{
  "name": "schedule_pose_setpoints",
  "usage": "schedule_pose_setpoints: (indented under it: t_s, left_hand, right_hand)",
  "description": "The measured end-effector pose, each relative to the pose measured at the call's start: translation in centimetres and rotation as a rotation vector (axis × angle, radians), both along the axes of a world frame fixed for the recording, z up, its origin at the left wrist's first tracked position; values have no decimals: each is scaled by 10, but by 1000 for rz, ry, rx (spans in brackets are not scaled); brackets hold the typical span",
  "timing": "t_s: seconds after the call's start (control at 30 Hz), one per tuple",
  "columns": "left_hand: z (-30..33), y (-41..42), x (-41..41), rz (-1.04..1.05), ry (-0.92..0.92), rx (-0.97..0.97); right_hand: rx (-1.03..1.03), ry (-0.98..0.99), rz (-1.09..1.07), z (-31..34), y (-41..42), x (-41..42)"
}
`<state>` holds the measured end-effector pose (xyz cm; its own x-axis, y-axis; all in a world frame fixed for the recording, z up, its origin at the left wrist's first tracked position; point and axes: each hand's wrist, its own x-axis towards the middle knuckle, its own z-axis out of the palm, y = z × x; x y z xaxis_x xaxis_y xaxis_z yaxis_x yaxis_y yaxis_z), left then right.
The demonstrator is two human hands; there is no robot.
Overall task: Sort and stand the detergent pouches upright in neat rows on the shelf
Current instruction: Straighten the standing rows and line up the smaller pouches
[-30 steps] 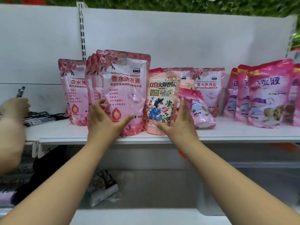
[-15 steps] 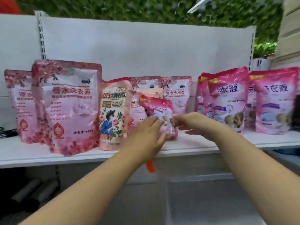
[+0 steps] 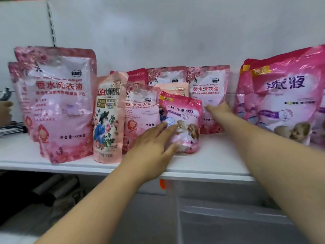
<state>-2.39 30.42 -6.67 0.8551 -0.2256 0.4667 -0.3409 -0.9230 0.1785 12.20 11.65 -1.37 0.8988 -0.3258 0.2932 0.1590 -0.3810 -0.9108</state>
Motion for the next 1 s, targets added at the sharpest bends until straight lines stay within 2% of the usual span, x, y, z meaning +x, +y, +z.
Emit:
schedule_pose_setpoints:
  t_s: [0.07,0.13,0.2,0.3,0.43,0.5,0.53,0.6,0.63,0.73,0.8,0.83,0.9,1.0]
  left_hand:
    - [1,1,0,4,18,4]
    - [0,1,1,18,38,-8]
    - [0,1,0,34,58,-8]
    - [-1,1,0,36,62,5]
    - [3,0,-2,8,105,-65]
    - [4,1,-5,-47,103,-178]
    - [7,1,-9,-96,103,-303]
    - [11,4,-19,-207,139,-570]
    - [13,4,-25,-252,161,-635]
    - [16,-4,-41,-313,153,-658]
    - [24,-12,-45,-300,113,-860]
    - [28,-15,-43,-284,41,-972]
    - [32,-17,-39,-196,-121,-1044]
    - [32,-11,-30,-135,-334,-1038]
  right_hand:
    - [-31,-74,-70,-2,-1,9]
    - [-185,-181,-138,0,2,7]
    - [-255,-335,-165,4,8,-1]
    - [-191,-531,-166,13,12,-28]
    - [-43,-665,-161,21,4,-63]
    - [-11,-720,-103,22,6,-84]
    - [34,-724,-62,25,7,-96]
    - [196,-665,59,26,8,-115]
    - [306,-607,142,25,11,-123]
    - [558,-442,323,8,31,-144]
    - [639,-388,359,-5,48,-152]
    - [691,-342,402,-10,53,-152]
    - [781,-203,520,-11,52,-143]
    - [639,-42,456,-9,43,-122]
